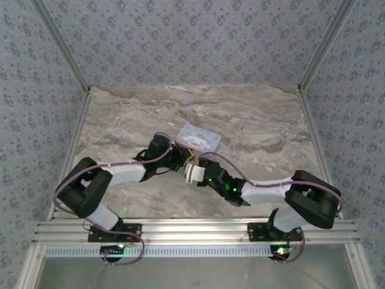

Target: Unlock a padlock with a key

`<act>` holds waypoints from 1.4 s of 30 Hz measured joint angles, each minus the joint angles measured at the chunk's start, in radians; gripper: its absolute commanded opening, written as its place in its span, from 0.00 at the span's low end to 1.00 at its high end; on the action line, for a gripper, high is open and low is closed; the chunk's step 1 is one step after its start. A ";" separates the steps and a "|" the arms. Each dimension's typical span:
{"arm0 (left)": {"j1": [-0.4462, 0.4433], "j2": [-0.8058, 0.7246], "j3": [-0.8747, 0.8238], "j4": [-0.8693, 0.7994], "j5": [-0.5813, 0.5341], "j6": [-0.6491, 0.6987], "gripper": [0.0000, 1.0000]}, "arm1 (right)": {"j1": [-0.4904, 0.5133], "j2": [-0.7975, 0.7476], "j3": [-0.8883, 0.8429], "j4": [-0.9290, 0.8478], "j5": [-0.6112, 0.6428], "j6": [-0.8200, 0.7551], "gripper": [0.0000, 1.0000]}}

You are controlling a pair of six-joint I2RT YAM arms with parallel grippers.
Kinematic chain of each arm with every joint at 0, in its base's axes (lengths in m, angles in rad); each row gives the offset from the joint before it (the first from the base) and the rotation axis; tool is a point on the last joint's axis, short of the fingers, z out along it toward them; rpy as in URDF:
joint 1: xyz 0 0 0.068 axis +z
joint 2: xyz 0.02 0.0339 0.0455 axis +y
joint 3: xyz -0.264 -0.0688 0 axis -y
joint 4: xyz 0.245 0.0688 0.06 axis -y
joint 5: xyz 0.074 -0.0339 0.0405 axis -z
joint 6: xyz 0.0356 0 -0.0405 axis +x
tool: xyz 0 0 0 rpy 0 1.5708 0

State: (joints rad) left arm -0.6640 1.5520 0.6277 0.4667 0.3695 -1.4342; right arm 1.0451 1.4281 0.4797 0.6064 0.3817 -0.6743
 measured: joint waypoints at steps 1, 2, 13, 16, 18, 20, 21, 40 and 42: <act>0.000 0.000 0.000 0.000 0.000 0.000 0.00 | -0.003 0.002 0.002 0.003 0.000 0.000 0.26; 0.000 0.000 0.000 0.000 0.000 0.000 0.00 | -0.005 0.005 0.003 0.005 0.000 0.000 0.25; 0.000 0.000 0.011 0.000 0.000 0.000 0.00 | -0.020 0.046 0.015 0.029 0.000 0.000 0.13; 0.000 0.000 0.013 0.000 -0.003 0.000 0.00 | -0.023 0.048 0.016 0.034 0.000 0.000 0.11; 0.000 0.000 0.014 0.000 -0.005 0.000 0.00 | -0.025 0.048 0.016 0.035 -0.001 0.001 0.08; 0.000 0.000 0.014 0.000 -0.010 0.000 0.00 | -0.026 0.050 0.016 0.038 -0.001 0.005 0.06; 0.000 0.000 0.015 0.000 -0.013 0.000 0.00 | -0.027 0.051 0.016 0.042 -0.001 0.005 0.04; 0.001 0.000 0.026 0.010 -0.031 -0.008 0.00 | -0.054 0.054 0.010 0.083 -0.026 0.277 0.00; 0.000 0.000 0.026 0.015 -0.031 -0.008 0.00 | -0.060 0.054 0.002 0.102 -0.035 0.330 0.00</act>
State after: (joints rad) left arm -0.6636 1.5520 0.6540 0.4820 0.3386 -1.4422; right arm 0.9855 1.4822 0.4816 0.7086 0.3470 -0.3443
